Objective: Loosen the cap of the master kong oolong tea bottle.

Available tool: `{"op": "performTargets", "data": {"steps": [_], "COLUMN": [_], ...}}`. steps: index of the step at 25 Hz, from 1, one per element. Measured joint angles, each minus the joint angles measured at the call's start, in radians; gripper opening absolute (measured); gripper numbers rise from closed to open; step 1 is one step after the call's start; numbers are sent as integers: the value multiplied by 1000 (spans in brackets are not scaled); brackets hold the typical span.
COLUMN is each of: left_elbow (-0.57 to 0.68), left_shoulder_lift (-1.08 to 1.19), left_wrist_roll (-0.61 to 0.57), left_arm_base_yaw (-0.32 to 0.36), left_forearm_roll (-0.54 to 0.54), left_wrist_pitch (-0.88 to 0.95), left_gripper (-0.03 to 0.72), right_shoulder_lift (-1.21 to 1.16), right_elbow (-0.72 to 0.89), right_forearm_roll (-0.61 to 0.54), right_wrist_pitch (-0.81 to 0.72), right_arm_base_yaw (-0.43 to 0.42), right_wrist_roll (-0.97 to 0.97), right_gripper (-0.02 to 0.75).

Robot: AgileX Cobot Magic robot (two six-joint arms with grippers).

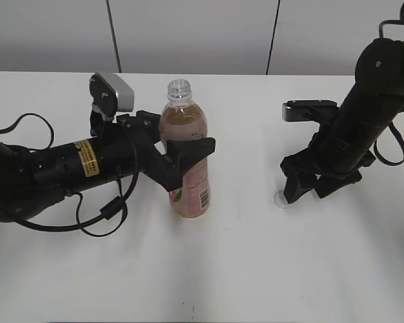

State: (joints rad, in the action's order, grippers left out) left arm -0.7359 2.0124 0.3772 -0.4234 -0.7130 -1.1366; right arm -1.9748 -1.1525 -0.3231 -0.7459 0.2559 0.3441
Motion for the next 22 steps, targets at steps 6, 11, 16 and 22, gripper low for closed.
{"op": "performTargets", "data": {"steps": [6, 11, 16, 22], "left_elbow": [11, 57, 99, 115], "left_shoulder_lift": [0, -2, -2, -2], "left_wrist_roll": [0, 1, 1, 1], "left_arm_base_yaw": [2, 16, 45, 56], "left_forearm_roll": [2, 0, -1, -34], "left_wrist_pitch": [-13, -38, -66, -69], "left_gripper": [501, 523, 581, 590], "right_shoulder_lift": [0, 0, 0, 0], "right_elbow": [0, 0, 0, 0], "right_forearm_roll": [-8, -9, -16, -40], "right_wrist_pitch": [-8, -9, -10, -10], "right_arm_base_yaw": [0, 0, 0, 0], "right_wrist_roll": [-2, -7, -10, -10], "right_gripper": [502, 502, 503, 503]}}
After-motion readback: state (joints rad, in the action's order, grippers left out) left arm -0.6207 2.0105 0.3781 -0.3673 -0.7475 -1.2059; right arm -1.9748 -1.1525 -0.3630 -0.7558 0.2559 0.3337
